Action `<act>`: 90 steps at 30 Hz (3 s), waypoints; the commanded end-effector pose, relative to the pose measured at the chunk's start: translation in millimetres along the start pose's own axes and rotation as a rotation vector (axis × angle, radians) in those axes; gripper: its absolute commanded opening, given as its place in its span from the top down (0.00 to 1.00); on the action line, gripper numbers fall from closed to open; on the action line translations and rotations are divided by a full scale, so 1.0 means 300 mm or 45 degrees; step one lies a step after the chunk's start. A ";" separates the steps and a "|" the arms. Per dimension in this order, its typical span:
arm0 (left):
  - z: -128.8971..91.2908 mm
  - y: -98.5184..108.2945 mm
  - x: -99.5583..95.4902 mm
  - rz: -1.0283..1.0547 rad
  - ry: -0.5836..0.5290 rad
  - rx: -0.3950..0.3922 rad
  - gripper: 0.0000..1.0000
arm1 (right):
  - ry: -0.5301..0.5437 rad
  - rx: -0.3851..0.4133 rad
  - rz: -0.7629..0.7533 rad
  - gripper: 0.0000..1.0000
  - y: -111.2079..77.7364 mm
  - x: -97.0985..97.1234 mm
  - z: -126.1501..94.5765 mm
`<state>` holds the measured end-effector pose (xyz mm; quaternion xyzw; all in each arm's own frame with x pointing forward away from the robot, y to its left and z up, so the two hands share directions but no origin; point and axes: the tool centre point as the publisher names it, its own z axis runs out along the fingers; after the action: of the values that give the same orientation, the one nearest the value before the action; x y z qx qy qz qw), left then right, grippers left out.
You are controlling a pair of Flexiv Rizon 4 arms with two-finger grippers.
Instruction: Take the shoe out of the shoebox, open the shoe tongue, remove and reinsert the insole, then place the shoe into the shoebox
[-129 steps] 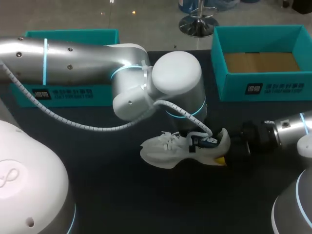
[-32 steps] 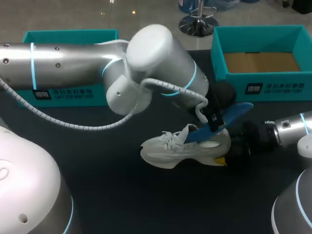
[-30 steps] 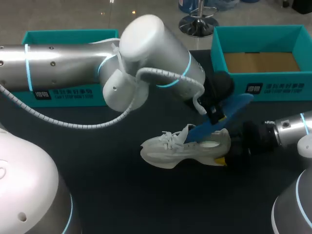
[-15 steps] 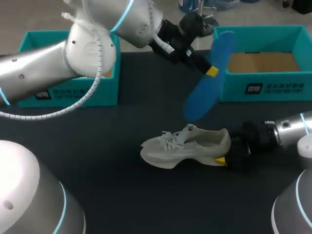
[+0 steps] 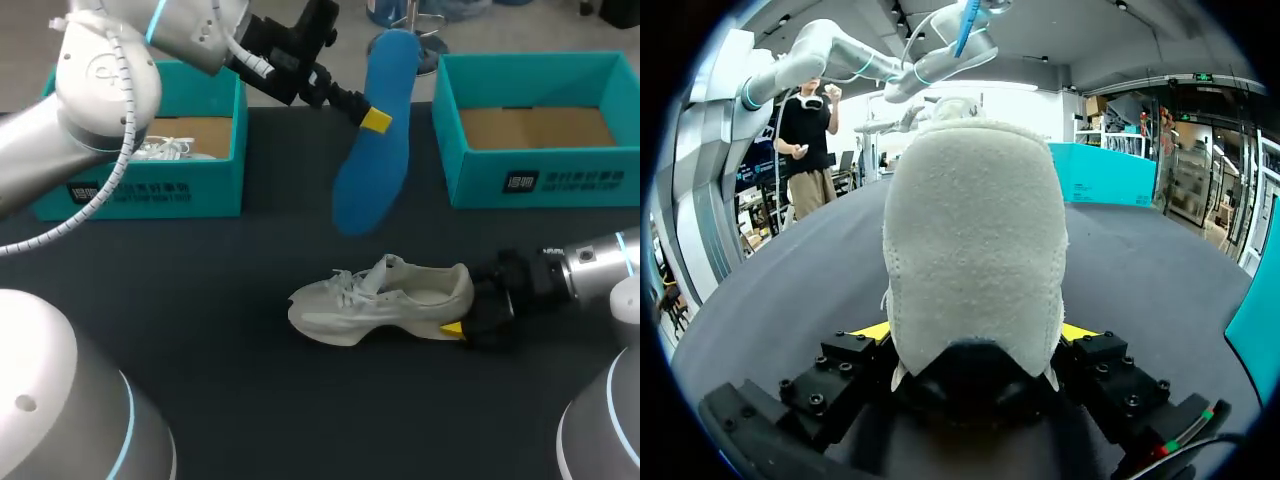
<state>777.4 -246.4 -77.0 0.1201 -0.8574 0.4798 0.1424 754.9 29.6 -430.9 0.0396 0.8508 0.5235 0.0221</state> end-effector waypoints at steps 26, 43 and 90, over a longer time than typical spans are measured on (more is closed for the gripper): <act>-0.334 0.014 -0.224 -0.423 0.382 0.131 1.00 | 0.000 0.004 0.000 1.00 -0.005 -0.002 0.009; -0.354 -0.005 -0.248 -0.524 0.378 0.148 1.00 | 0.000 0.004 0.000 1.00 -0.005 -0.002 0.009; -0.354 -0.005 -0.248 -0.524 0.378 0.148 1.00 | -0.145 1.497 -0.087 0.00 0.348 0.047 -0.403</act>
<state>861.6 -150.8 -48.7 0.2281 -0.7561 0.5004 0.3547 732.8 -33.1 -292.1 0.0402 0.9744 0.2058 0.0806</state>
